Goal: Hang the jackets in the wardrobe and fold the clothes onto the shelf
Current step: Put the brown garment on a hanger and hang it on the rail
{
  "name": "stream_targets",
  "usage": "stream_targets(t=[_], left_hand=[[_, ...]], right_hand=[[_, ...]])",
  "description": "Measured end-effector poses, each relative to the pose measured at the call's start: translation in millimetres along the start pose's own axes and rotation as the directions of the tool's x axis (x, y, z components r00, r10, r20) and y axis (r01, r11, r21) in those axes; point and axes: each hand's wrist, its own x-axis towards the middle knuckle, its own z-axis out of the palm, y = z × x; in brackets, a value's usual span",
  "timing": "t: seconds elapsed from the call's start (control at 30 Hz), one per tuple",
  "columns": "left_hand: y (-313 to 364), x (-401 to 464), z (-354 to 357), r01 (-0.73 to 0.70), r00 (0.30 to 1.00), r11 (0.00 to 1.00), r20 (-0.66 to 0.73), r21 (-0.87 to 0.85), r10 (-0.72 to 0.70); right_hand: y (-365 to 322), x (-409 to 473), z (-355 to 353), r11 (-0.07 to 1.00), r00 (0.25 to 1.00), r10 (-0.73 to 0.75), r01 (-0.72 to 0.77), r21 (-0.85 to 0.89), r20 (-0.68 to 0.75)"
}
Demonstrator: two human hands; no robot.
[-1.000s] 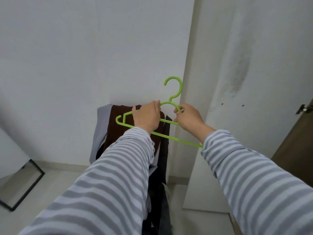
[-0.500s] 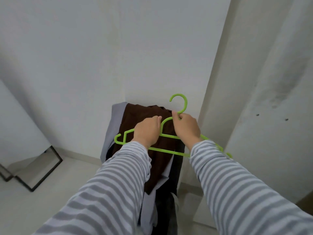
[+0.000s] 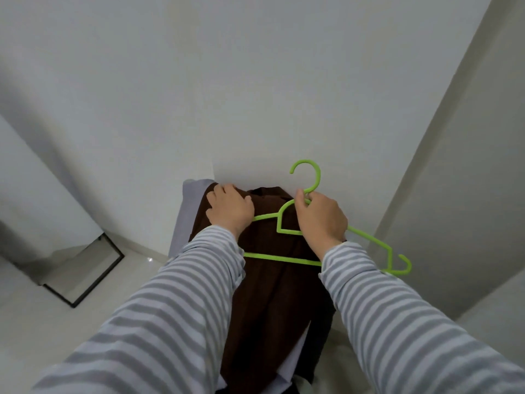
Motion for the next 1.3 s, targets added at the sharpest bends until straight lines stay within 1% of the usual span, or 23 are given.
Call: stream_targets(t=[0.07,0.13,0.23,0.33,0.37,0.43,0.5,0.57,0.6,0.7,0.77,0.83,0.97,1.1,1.2,1.3], left_hand=[[4,16,10,0.135,0.991,0.990,0.006,0.030,-0.135],[6,26,18,0.193,0.981,0.975,-0.020,0.109,-0.192],[5,35,25,0.198,0.980,0.963,-0.043,0.184,-0.193],[2,37,22,0.118,0.991,0.973,0.034,0.200,-0.128],[1,37,20,0.089,0.993,0.981,0.057,0.173,-0.100],[-3,35,17,0.065,0.995,0.997,0.078,0.044,-0.068],[-6,28,9,0.046,0.999,0.984,0.037,-0.170,-0.040],[-6,15,-5,0.017,1.000,0.933,0.003,-0.360,-0.017],[-9,8,-12,0.013,1.000,0.912,-0.003,-0.410,-0.015],[-21,-15,-27,-0.017,1.000,0.886,-0.021,-0.463,0.008],[-32,-24,-27,0.040,0.997,0.838,0.072,-0.544,-0.001],[-43,-34,-28,0.080,0.991,0.827,0.136,-0.556,-0.004],[-67,-57,-31,0.063,0.969,0.828,0.233,-0.557,0.083],[-83,-68,-31,0.060,0.914,0.853,0.373,-0.518,0.162],[-91,-74,-32,0.080,0.865,0.913,0.483,-0.400,0.136],[-100,-72,-27,0.066,0.817,0.964,0.569,-0.256,0.095]], right_hand=[[4,5,15,0.999,1.000,-0.010,0.009,-0.034,-0.027],[7,8,27,0.997,0.997,-0.029,0.023,-0.074,-0.075],[9,11,36,0.996,0.993,-0.039,0.029,-0.089,-0.115],[8,10,39,0.994,0.992,-0.046,0.034,-0.106,-0.114],[7,8,39,0.993,0.993,-0.047,0.036,-0.112,-0.106],[4,5,35,0.994,0.996,-0.038,0.030,-0.108,-0.079],[1,-2,29,0.996,0.999,-0.013,0.008,-0.088,-0.053],[-4,-12,21,0.997,0.999,0.008,-0.010,-0.077,-0.031],[-6,-18,16,0.997,1.000,0.012,-0.014,-0.079,-0.022],[-14,-37,2,0.996,1.000,0.019,-0.020,-0.088,-0.015],[-21,-50,-6,0.995,1.000,0.017,-0.019,-0.093,-0.021],[-26,-63,-14,0.995,1.000,0.006,-0.009,-0.102,-0.022],[-35,-84,-26,0.992,1.000,-0.020,0.019,-0.122,-0.012],[-39,-95,-33,0.993,0.999,-0.044,0.046,-0.105,0.020],[-38,-96,-28,0.991,0.997,-0.032,0.040,-0.126,0.066],[-36,-95,-19,0.984,0.993,-0.025,0.044,-0.170,0.113]])
